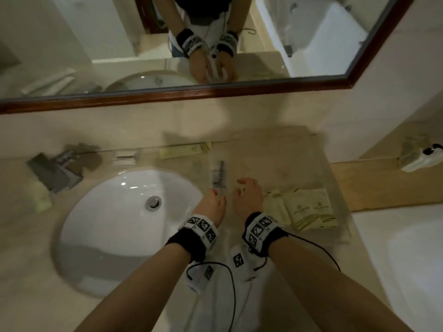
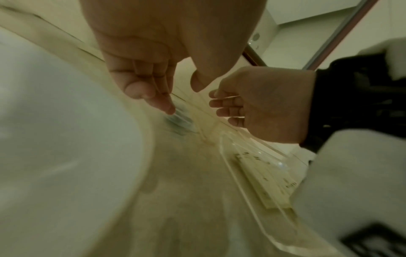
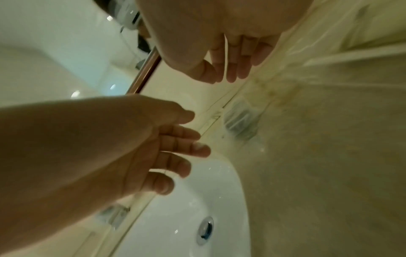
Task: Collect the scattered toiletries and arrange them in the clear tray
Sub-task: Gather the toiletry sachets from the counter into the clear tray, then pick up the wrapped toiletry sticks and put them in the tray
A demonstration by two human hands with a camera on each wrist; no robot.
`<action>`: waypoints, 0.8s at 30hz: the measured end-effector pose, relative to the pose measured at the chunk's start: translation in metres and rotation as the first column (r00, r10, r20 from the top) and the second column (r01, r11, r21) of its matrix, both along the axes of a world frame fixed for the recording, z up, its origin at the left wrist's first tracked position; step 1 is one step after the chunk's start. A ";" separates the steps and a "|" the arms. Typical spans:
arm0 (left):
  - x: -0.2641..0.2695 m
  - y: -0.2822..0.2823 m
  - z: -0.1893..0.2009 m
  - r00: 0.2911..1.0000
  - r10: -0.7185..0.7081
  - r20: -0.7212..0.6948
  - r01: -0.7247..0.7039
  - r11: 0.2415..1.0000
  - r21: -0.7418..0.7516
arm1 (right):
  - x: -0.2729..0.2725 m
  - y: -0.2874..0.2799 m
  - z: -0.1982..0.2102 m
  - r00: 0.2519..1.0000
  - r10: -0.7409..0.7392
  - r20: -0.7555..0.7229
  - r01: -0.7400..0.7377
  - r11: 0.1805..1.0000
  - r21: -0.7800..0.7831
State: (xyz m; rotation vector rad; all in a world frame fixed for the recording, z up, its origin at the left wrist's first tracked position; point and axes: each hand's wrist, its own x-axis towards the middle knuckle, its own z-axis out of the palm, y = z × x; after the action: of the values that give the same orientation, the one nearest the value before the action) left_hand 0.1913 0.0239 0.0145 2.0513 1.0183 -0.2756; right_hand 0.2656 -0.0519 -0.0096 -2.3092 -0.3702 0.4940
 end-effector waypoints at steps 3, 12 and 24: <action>-0.029 0.034 -0.007 0.997 0.079 -0.026 -0.079 0.997 0.009 | -0.011 0.040 -0.004 0.987 0.156 0.041 -0.150 0.981 -0.123; -0.082 0.101 -0.015 0.981 0.187 -0.048 -0.186 0.982 0.030 | -0.030 0.106 -0.022 0.979 0.194 0.063 -0.169 0.944 -0.285; -0.199 0.209 -0.026 0.896 0.442 -0.038 -0.441 0.897 0.046 | -0.160 0.223 -0.019 0.909 0.415 0.031 -0.410 0.907 -0.101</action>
State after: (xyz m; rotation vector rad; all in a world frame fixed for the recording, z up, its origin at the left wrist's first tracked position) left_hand -0.0081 0.2332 -0.0111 1.7866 1.4926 -0.0667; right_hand 0.1058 0.1710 -0.0285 -2.3384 -0.8912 0.6683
